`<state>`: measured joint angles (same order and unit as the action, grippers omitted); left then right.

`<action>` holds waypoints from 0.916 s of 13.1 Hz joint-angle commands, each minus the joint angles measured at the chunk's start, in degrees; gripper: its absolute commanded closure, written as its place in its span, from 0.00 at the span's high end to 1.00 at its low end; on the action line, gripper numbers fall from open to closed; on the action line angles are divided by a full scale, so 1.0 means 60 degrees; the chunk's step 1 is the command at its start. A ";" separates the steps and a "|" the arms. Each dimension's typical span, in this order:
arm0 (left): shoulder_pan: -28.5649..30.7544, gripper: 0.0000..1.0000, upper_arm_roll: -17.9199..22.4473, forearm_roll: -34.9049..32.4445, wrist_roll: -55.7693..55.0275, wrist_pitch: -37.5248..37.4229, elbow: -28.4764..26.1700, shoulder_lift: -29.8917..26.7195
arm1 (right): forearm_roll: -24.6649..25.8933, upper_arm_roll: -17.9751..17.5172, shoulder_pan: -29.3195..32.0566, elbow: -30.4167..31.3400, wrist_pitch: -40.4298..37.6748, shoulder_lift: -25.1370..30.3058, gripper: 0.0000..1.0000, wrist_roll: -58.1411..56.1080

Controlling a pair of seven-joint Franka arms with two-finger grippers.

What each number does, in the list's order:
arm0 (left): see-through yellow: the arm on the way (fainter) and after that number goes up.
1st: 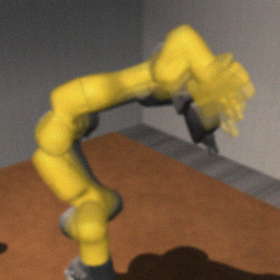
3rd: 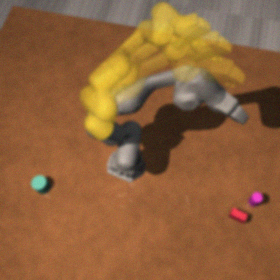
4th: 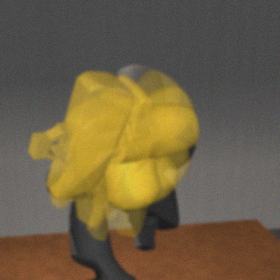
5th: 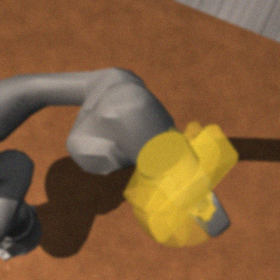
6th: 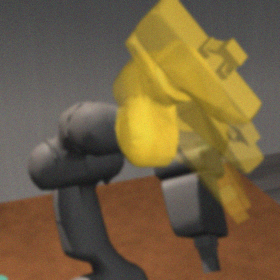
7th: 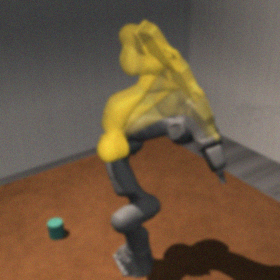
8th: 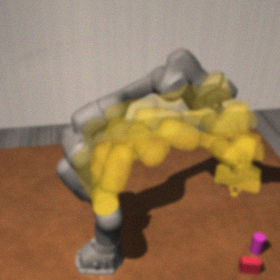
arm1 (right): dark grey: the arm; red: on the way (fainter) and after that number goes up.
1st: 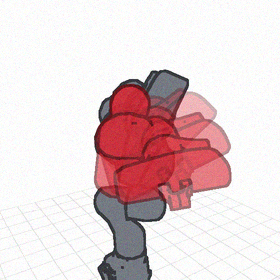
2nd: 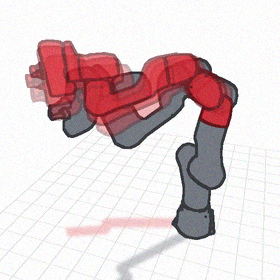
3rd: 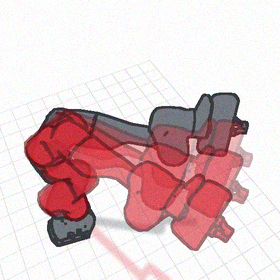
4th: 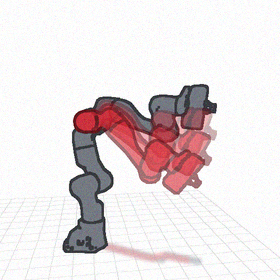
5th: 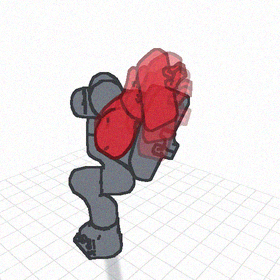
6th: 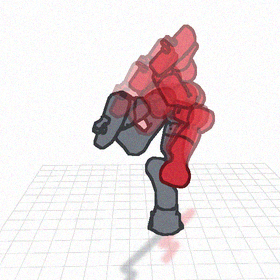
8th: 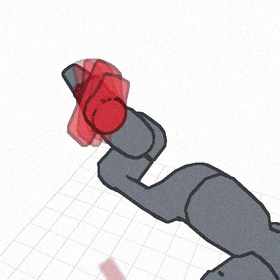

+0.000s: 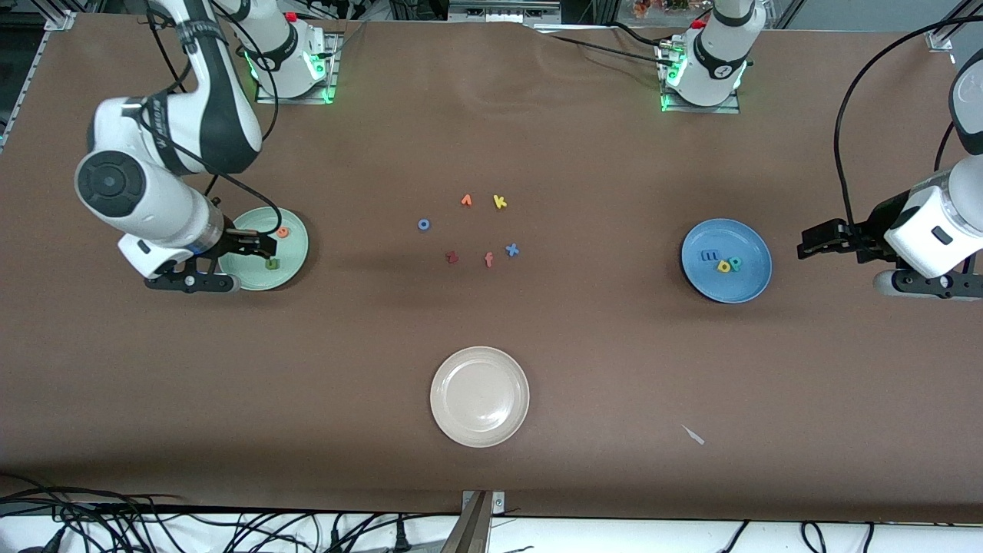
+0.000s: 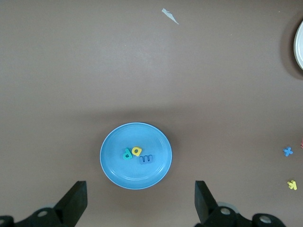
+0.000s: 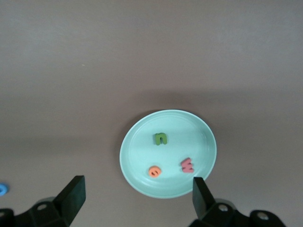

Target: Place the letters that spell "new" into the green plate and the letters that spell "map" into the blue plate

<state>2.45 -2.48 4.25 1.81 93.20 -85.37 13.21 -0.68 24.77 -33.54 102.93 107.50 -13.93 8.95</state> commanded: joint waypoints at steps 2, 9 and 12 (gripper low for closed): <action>-0.0013 1.00 -0.0011 -0.0196 0.0226 -0.0124 0.0121 -0.0035 | -0.0137 0.0133 0.0111 -0.1610 -0.1185 -0.0066 1.00 -0.0699; -0.0013 1.00 -0.0040 -0.0269 0.0212 -0.0124 0.0121 -0.0049 | -0.0619 -0.0766 0.2198 -0.2991 -0.2964 0.0430 1.00 -0.1213; -0.0013 1.00 -0.0040 -0.0269 0.0212 -0.0124 0.0107 -0.0049 | -0.0036 -0.2586 0.3768 -0.2786 -0.3005 0.1076 1.00 -0.1023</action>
<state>2.31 -2.58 4.25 1.85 93.20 -85.29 13.21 -2.73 15.00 -15.86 85.09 89.49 -10.39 2.48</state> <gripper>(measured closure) 0.000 0.000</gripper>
